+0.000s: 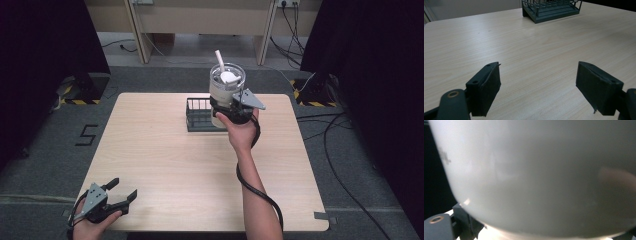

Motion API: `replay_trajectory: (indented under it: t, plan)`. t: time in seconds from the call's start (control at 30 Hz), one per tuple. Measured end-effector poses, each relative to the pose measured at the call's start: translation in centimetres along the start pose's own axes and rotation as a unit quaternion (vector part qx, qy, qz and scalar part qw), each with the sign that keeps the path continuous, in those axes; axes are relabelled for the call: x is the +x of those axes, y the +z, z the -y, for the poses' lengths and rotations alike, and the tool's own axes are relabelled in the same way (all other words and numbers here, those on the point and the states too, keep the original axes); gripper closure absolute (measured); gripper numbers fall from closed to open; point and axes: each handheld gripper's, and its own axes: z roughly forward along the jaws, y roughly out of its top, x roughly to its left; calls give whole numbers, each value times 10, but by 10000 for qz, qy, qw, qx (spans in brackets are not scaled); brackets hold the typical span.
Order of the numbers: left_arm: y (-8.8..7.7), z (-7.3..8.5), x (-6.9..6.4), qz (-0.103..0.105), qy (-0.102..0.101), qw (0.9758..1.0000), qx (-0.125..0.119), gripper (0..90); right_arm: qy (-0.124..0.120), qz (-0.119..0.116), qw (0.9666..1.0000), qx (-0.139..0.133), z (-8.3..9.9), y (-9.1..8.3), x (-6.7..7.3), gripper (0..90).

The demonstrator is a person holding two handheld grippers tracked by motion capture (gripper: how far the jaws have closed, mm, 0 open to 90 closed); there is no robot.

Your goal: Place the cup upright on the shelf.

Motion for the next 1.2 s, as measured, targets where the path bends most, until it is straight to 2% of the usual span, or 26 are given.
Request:
replay_trajectory:
  t: [0.1,0.6,1.2]
  plan:
    - [0,0,0,-1,-10,10000,-2,193,20,22,10000,22,-1,11,-4,95]
    - [0,0,1,-33,-29,10000,-8,193,133,79,9998,123,-1,37,-16,95]
    - [-1,0,3,-53,-68,10000,-30,193,295,299,9986,313,3,74,-35,95]
